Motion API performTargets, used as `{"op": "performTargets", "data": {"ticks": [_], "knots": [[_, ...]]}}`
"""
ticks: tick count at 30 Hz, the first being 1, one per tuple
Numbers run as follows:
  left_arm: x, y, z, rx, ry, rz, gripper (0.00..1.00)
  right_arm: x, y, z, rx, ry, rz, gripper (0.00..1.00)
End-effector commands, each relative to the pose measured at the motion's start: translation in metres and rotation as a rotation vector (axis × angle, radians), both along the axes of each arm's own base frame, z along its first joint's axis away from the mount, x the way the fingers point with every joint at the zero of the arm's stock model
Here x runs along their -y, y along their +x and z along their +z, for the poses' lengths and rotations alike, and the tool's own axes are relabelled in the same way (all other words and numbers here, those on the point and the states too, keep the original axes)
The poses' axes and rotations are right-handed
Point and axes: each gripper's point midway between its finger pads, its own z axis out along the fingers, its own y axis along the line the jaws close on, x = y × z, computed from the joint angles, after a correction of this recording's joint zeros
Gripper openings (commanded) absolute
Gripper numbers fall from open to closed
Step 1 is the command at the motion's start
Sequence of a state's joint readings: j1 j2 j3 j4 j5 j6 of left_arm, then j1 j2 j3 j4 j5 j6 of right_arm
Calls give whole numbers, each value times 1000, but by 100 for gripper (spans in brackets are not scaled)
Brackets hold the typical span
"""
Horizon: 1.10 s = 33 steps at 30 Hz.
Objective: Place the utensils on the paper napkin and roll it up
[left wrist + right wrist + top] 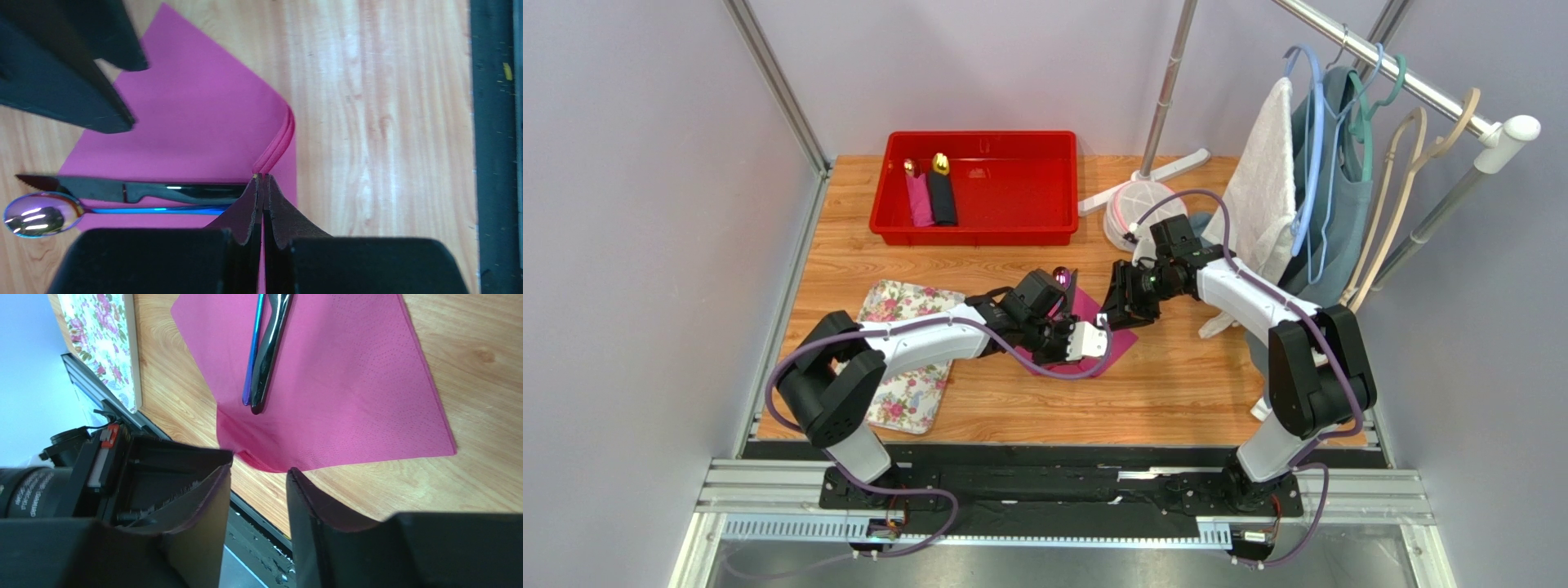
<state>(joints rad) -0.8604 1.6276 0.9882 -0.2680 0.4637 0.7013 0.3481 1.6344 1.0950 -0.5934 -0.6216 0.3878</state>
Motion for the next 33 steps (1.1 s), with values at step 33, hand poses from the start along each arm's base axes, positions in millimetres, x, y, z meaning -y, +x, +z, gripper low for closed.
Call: {"op": "performTargets", "data": {"ticks": [33], "knots": [[7, 93, -10, 128, -38, 110, 0, -20, -20, -31, -211, 120, 15, 30]]}}
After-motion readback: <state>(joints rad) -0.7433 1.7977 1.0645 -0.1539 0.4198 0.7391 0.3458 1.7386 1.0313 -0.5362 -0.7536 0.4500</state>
